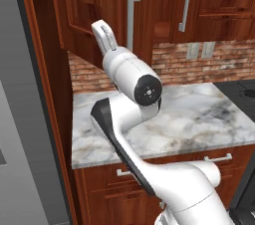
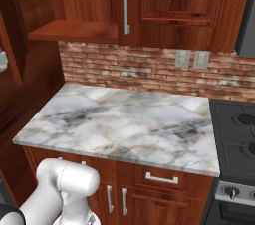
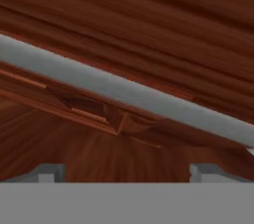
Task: Open the cabinet and move the ladle to the pot. Then close the cabinet.
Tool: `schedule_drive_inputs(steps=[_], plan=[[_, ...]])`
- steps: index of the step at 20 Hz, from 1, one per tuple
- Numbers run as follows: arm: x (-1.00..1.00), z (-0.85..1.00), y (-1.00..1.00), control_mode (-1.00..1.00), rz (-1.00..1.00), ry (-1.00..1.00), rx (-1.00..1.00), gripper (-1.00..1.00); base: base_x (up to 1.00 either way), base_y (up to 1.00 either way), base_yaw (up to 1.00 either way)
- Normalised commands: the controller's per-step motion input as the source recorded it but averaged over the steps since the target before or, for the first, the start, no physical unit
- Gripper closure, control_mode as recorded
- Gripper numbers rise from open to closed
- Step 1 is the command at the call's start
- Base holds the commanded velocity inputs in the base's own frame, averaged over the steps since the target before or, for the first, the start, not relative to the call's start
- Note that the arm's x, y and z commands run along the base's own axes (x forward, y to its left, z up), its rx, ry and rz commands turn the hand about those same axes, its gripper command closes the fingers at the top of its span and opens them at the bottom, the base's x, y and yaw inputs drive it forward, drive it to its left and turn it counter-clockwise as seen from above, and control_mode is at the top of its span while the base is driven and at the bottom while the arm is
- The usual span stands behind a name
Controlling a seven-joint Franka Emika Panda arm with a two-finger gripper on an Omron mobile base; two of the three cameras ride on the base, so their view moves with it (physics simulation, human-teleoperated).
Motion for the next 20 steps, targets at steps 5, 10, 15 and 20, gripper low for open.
schedule_drive_inputs(steps=[5,10,15,20], plan=[[0.15,0.01,-0.12,-1.00,-0.04,0.00,0.00,-1.00,0.00,0.00,0.00],[0.20,0.01,-0.21,-1.00,-0.11,0.00,0.00,-1.00,0.00,0.00,0.00],[0.22,0.00,-0.21,-1.00,-0.20,0.00,0.00,-1.00,0.00,0.00,0.00],[0.30,0.01,-0.24,-1.00,-0.21,0.01,0.01,-1.00,0.00,0.00,0.00]])
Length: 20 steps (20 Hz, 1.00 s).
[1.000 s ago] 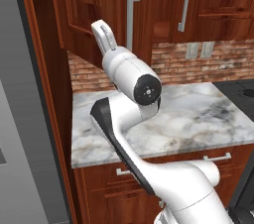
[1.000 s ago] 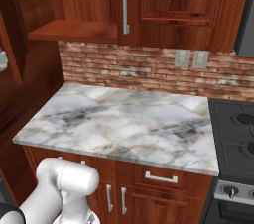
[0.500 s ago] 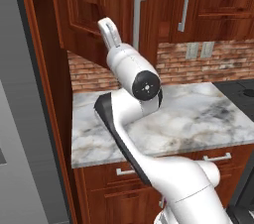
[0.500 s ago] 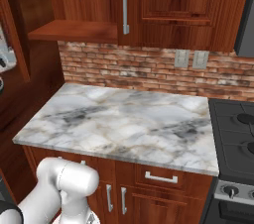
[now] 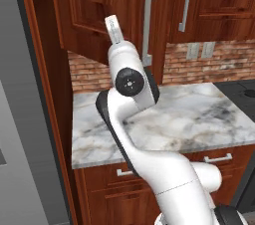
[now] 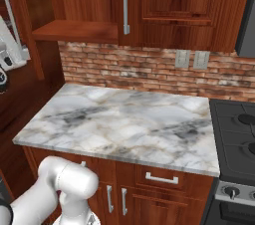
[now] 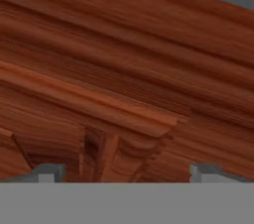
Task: Open the cabinet and move the ladle to the pot. Then close the cabinet.
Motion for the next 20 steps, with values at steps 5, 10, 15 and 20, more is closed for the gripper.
schedule_drive_inputs(steps=[5,10,15,20], plan=[[0.54,0.00,-0.32,-1.00,-0.17,0.04,0.03,-1.00,0.00,0.00,0.00],[0.69,0.05,-0.34,-1.00,-0.13,0.09,0.06,-1.00,0.00,0.00,0.00],[0.84,0.01,-0.36,-1.00,-0.02,0.11,0.05,-1.00,0.00,0.00,0.00],[0.82,0.00,-0.29,-1.00,0.00,0.05,0.04,-1.00,0.00,0.00,0.00]])
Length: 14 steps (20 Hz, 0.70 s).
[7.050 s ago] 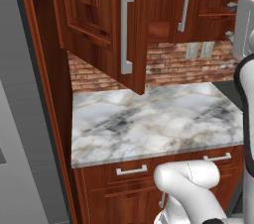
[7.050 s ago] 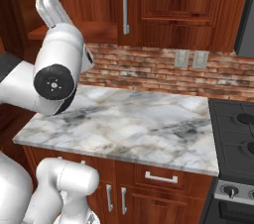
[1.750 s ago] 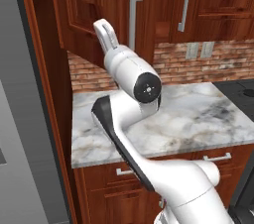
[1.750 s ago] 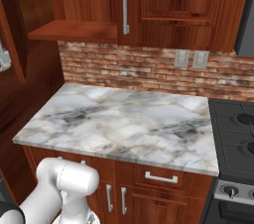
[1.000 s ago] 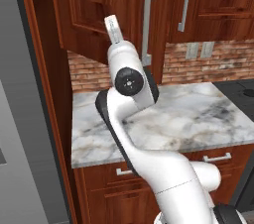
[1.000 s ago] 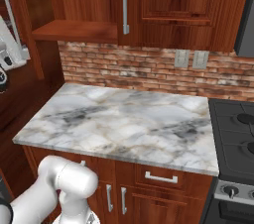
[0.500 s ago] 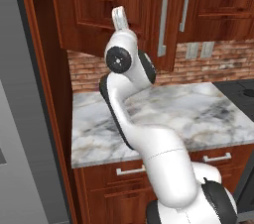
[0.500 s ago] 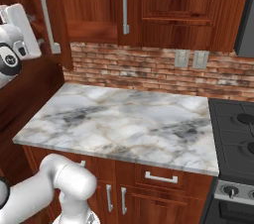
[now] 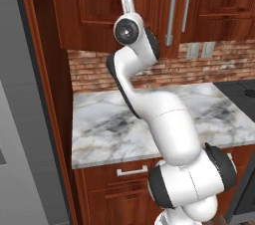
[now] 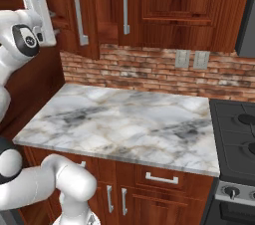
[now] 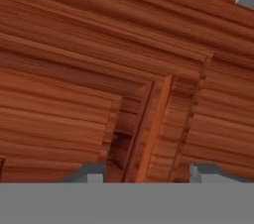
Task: Open the cabinet and move the ladle to the pot. Then close the cabinet.
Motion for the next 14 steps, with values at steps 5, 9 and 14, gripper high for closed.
schedule_drive_inputs(steps=[5,9,14], plan=[[0.70,-0.23,-0.17,-1.00,0.00,0.00,0.00,-1.00,0.00,0.00,0.00],[0.59,-0.77,-0.08,-1.00,0.00,-0.02,-0.08,-1.00,0.00,0.00,0.00],[0.56,-0.69,-0.13,-1.00,0.00,-0.02,-0.10,-1.00,0.00,0.00,0.00]])
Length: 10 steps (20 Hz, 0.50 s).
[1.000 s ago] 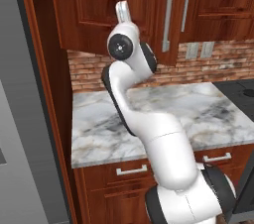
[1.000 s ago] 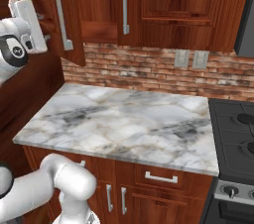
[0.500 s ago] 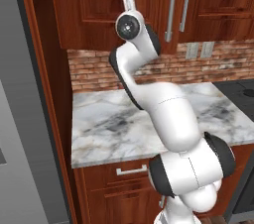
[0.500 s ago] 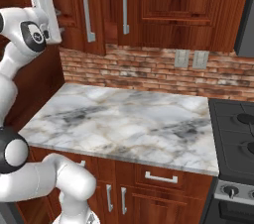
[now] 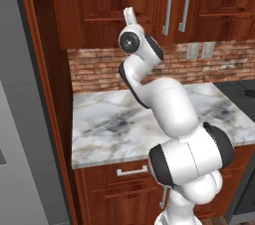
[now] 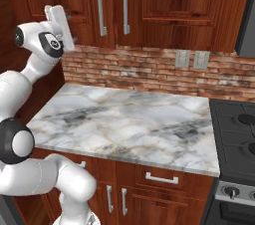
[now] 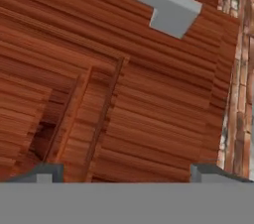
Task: Open the cabinet and move the ladle to the pot. Then close the cabinet.
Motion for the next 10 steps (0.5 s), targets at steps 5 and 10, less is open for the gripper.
schedule_drive_inputs(steps=[5,10], plan=[[0.59,-0.13,-0.18,-1.00,0.00,0.01,0.00,-1.00,0.00,0.00,0.00],[0.63,0.00,-0.18,-1.00,0.00,0.08,0.00,-1.00,0.00,0.00,0.00]])
